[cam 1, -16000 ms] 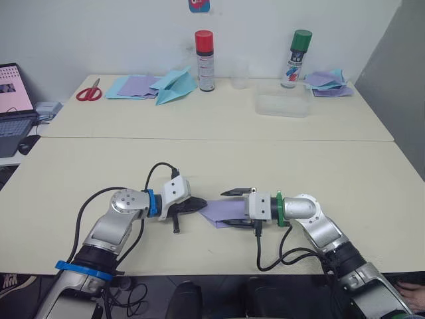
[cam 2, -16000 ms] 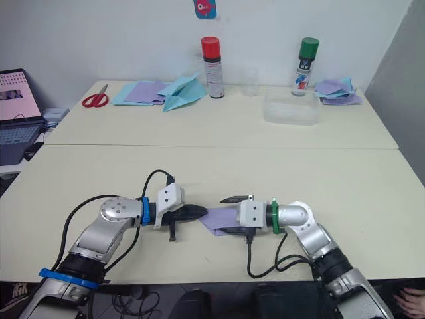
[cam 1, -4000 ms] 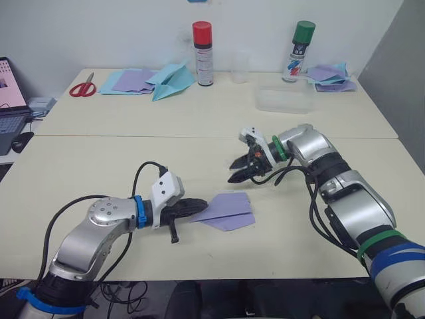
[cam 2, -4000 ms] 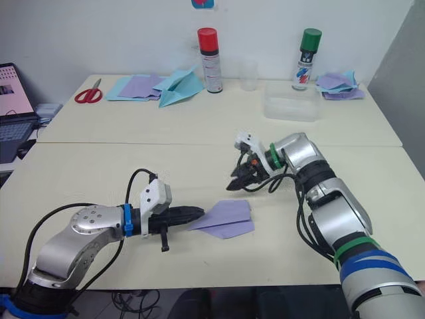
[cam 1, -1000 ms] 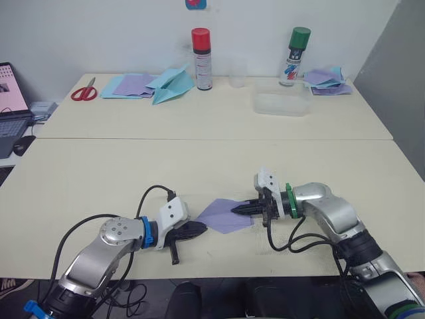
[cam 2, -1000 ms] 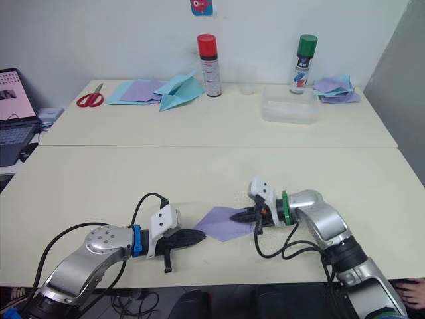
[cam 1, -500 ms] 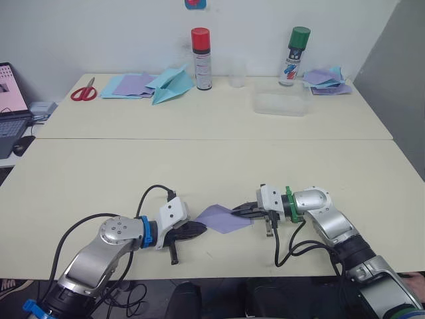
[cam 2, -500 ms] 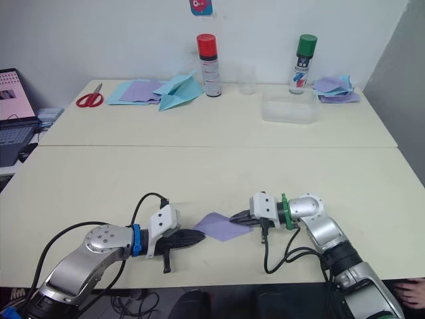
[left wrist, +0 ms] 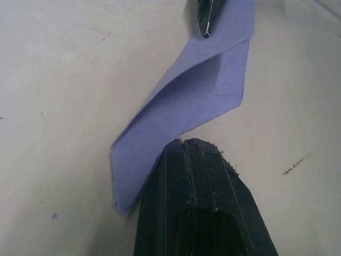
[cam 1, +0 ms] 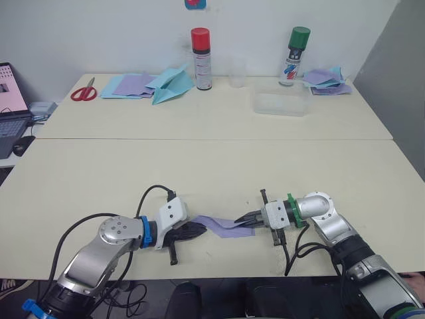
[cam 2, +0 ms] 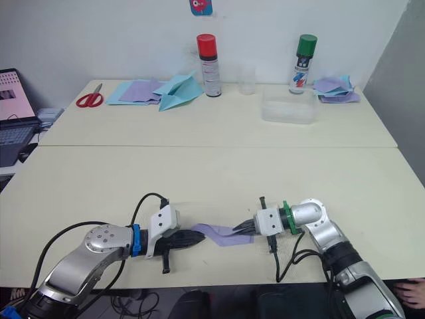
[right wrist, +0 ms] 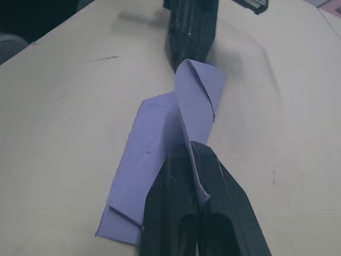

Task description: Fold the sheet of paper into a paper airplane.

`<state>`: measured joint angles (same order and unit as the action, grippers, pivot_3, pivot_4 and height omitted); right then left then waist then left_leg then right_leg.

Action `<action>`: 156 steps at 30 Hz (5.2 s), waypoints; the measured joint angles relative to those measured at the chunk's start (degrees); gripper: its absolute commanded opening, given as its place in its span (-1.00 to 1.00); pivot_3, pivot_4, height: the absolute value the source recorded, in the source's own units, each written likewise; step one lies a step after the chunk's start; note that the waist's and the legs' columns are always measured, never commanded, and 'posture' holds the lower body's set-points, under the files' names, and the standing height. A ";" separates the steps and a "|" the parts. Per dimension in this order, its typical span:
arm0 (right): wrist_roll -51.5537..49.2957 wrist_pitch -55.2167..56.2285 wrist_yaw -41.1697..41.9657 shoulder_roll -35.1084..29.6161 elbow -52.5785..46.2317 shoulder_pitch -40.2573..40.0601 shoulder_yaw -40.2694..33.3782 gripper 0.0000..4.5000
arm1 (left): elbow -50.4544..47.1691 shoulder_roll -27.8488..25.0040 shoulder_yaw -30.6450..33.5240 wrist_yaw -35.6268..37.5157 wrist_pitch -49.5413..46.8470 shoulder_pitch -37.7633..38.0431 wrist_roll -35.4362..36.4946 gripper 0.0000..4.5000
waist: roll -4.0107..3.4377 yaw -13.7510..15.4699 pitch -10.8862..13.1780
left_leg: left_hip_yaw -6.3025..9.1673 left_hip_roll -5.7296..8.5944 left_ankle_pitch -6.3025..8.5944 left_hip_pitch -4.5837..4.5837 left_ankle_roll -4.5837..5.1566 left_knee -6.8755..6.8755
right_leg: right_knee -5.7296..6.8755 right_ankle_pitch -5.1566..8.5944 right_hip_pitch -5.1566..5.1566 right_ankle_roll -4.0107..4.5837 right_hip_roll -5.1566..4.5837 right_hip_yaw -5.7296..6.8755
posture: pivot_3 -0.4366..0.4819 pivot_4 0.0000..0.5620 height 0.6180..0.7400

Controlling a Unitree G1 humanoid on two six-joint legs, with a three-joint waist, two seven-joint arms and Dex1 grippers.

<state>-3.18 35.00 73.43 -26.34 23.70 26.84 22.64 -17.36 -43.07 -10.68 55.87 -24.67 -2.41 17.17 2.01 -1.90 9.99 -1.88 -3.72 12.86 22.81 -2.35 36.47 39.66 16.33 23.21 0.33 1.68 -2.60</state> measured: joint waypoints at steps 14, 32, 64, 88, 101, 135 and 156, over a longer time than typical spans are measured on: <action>6.43 10.85 -4.70 -0.19 5.15 2.49 1.67 -0.99 | 1.50 -2.53 11.39 6.21 -19.17 -11.87 20.25 -1.00 | 0.11 0.07 0.04 | 0.09 -0.01 -0.01 -0.05 0.00 0.31 | 0.34 -0.01 -0.09 0.15 0.08 0.13 | -0.05 -0.47 1.00; 6.39 11.12 -5.40 -0.23 5.71 2.95 2.38 -0.99 | 8.91 4.48 -4.80 0.39 -3.57 -12.57 1.01 -1.00 | 0.11 0.01 0.01 | 0.01 0.00 -0.01 -0.08 0.00 0.38 | 0.35 -0.05 -0.09 0.12 0.06 -0.08 | -0.05 -0.47 1.00; -13.64 -59.12 -18.70 -1.81 -28.81 -3.54 -0.55 -0.97 | 12.60 7.62 -8.54 -2.38 16.50 -9.86 -11.84 -1.00 | -0.14 0.56 -0.40 | -0.03 0.15 0.00 -0.77 0.00 0.22 | -0.08 0.22 -0.97 0.34 -0.70 0.03 | -0.05 -0.47 1.00; -8.04 -46.19 -15.87 -15.16 -29.28 -16.78 -7.50 -0.97 | 13.33 7.82 -9.12 -2.52 16.53 -10.09 -11.92 -1.00 | -0.17 0.56 -1.23 | -0.09 0.23 0.00 -0.92 0.00 -0.32 | -0.90 0.08 -1.03 0.07 -0.77 -0.01 | -0.05 -0.47 1.00; -11.18 -51.81 -18.43 -3.40 -31.40 -11.68 -4.60 -0.97 | 13.18 7.90 -8.94 -2.26 16.53 -10.29 -11.97 -1.00 | -0.22 0.27 -1.15 | -0.05 0.17 0.00 -0.80 0.00 -0.62 | -0.79 0.10 -0.96 -0.10 -0.71 0.09 | -0.05 -0.47 1.00; -2.97 -44.29 -18.42 -3.47 -26.19 -12.19 0.00 -0.97 | 11.14 11.40 -5.56 -3.34 7.59 -7.08 -5.45 -1.00 | 0.10 0.10 -0.98 | -0.01 0.14 0.01 -0.88 0.00 -0.72 | -0.80 0.31 -0.96 0.24 -0.69 0.11 | -0.05 -0.47 1.00; -9.53 -44.58 -14.47 -3.27 -26.45 -11.54 -5.92 -0.90 | 9.32 7.47 2.65 -3.23 9.51 0.44 -1.22 -1.00 | -0.27 0.11 -1.11 | -0.10 0.16 0.00 -0.98 -0.01 -1.21 | -0.81 0.36 -0.87 0.16 -0.70 0.10 | -0.05 -0.47 1.00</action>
<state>-12.71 -9.58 58.96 -29.61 -2.75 15.30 16.72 -8.04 -35.59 -8.04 52.64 -15.16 -1.97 15.94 1.74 -1.79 8.88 -1.97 -3.56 12.87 21.83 -2.36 35.26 38.84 16.69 22.33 0.49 0.98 -2.51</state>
